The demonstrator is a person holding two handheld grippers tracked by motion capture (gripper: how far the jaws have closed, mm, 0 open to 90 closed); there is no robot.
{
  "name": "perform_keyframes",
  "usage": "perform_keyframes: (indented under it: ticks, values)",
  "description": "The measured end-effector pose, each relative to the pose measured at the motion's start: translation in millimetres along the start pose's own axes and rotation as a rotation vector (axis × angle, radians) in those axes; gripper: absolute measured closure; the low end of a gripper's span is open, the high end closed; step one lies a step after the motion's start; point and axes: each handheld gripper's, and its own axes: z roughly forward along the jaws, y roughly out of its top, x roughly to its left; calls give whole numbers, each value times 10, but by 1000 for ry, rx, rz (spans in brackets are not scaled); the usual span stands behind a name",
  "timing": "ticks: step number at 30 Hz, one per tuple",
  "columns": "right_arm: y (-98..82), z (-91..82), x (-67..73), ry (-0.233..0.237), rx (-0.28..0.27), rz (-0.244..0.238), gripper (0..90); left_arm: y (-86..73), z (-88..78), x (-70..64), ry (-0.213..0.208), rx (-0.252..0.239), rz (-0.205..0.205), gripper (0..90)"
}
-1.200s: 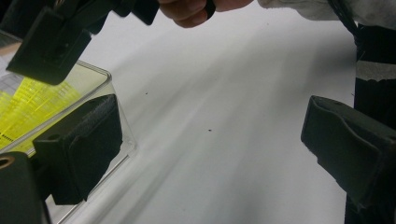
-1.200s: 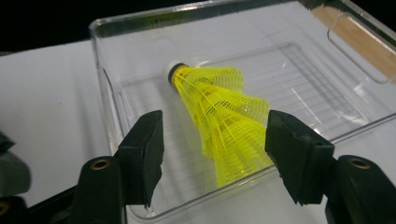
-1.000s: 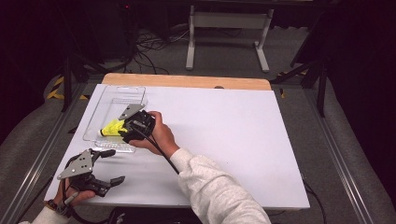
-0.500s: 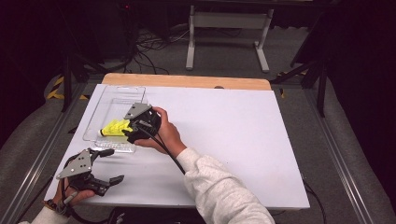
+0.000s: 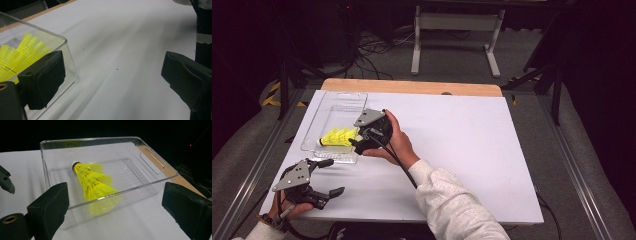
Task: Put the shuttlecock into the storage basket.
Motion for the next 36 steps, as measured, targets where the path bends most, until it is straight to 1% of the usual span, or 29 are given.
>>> perform_keyframes:
  ticks: [1, 3, 7, 8, 10, 14, 15, 20, 21, 25, 32, 36]
  values:
    - [1, -16, -9, -9, 0, -1, 81, -2, -1, 1, -1, 0, -8, 60]
    - [1, -51, -31, -4, -18, 10, 78, -1, -7, 4, 2, 1, -1, 60]
    - [6, -124, -82, -25, -31, 19, 85, 0, -13, 4, 5, 0, 0, 60]
    - [6, -124, -82, -25, -31, 19, 85, 1, -15, 5, 4, 2, -1, 60]
    - [5, -156, -97, -40, -25, 8, 90, 0, -11, 7, 5, 1, -1, 61]
    - [1, -188, -115, -50, -26, 8, 95, 1, -9, 9, 7, 2, 1, 60]
    - [-3, -211, -124, -61, -26, 0, 96, 1, -11, 10, 8, 3, 1, 60]
    - [-16, -258, -152, -66, -23, -10, 99, 1, -18, 13, 9, 3, 4, 60]
    - [-34, -276, -167, -76, -8, -21, 101, 1, -15, 13, 7, 3, 2, 60]
    - [-64, -310, -190, -81, -5, -20, 101, 1, -11, 14, 9, 5, 3, 60]
    - [-80, -429, -250, -108, -17, -20, 102, 2, -8, 14, 13, 6, 5, 60]
    - [-86, -461, -263, -111, -15, -23, 101, 1, -14, 23, 14, 8, 6, 60]
